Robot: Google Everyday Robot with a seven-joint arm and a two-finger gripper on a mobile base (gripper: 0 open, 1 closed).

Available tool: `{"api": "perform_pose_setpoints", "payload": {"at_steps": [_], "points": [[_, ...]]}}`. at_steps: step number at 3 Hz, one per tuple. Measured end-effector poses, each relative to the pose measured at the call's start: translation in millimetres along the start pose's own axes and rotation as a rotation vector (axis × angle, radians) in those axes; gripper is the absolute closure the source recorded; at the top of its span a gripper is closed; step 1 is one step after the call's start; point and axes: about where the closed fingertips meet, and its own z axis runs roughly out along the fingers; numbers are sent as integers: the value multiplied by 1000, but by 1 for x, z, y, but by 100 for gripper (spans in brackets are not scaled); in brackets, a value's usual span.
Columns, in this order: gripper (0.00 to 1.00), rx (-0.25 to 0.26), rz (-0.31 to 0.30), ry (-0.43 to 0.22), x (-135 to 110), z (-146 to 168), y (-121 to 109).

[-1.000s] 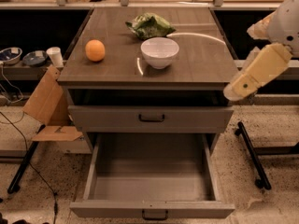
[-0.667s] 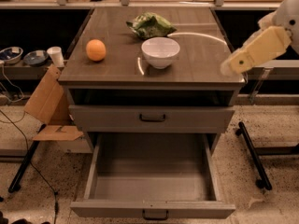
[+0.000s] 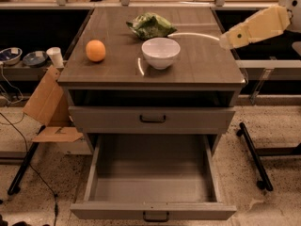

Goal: Place green jalapeno chip bag into bottom drawer

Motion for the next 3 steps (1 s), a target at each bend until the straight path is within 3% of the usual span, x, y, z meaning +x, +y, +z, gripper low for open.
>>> {"api": "perform_pose_setpoints", "payload": {"at_steps": [1,3], "points": [[0,0,16,2,-2,5,2],[0,51,173,-70,-77,71,17]]}}
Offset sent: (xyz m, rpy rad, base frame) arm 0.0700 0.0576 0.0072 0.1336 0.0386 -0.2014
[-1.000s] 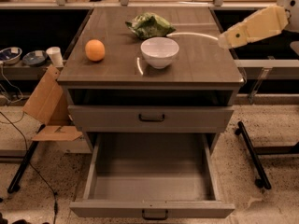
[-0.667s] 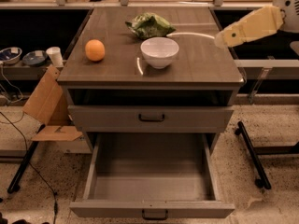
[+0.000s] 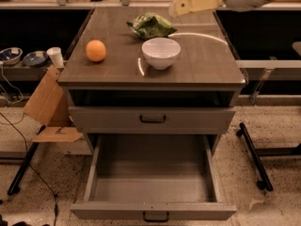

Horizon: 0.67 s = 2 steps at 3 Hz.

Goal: Place green jalapeno chip bag into bottom drawer

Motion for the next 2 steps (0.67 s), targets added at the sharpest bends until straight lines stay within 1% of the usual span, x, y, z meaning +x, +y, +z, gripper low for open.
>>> {"api": "perform_pose_setpoints", "payload": {"at_steps": [1,2], "points": [[0,0,84,-27,-28,36,23],[0,-30,173,-52,-42,59,52]]}}
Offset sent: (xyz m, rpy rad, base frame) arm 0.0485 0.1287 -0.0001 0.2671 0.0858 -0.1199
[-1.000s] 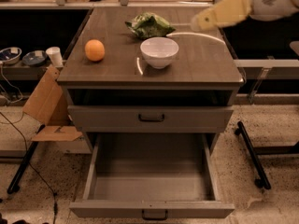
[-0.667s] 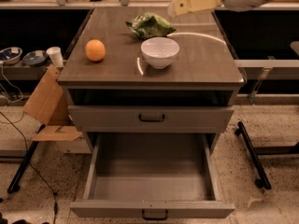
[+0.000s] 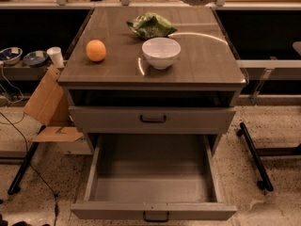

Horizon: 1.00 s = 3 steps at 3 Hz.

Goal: Place green jalapeno chip bag into bottom drawer

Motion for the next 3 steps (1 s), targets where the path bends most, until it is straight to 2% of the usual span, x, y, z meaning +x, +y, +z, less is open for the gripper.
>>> {"api": "perform_pose_setpoints", "payload": {"at_steps": [1,2,3], "points": [[0,-4,30,-5,-2,1,4],[0,9,27,-18,-3,-3,6],[0,60,17,-41,-11,22,12]]}}
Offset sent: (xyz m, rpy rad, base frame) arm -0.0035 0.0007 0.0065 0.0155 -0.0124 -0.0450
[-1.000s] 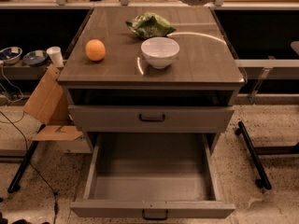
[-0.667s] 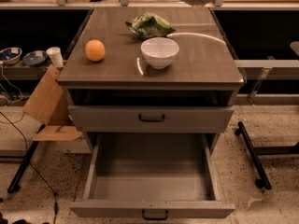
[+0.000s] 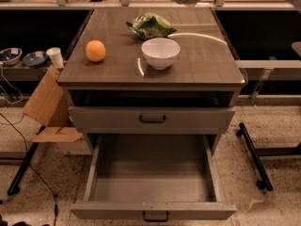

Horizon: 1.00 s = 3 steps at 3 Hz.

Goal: Place green jalapeno chip bag into bottom drawer

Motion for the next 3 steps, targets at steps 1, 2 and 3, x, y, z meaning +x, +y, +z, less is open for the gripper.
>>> {"api": "perform_pose_setpoints", "payload": {"at_steps": [1,2,3], "points": [[0,66,-8,-11,-11,31,1],[0,164,16,-9,-20,72,-14],[0,252,53,23,-20,119,-30]]}}
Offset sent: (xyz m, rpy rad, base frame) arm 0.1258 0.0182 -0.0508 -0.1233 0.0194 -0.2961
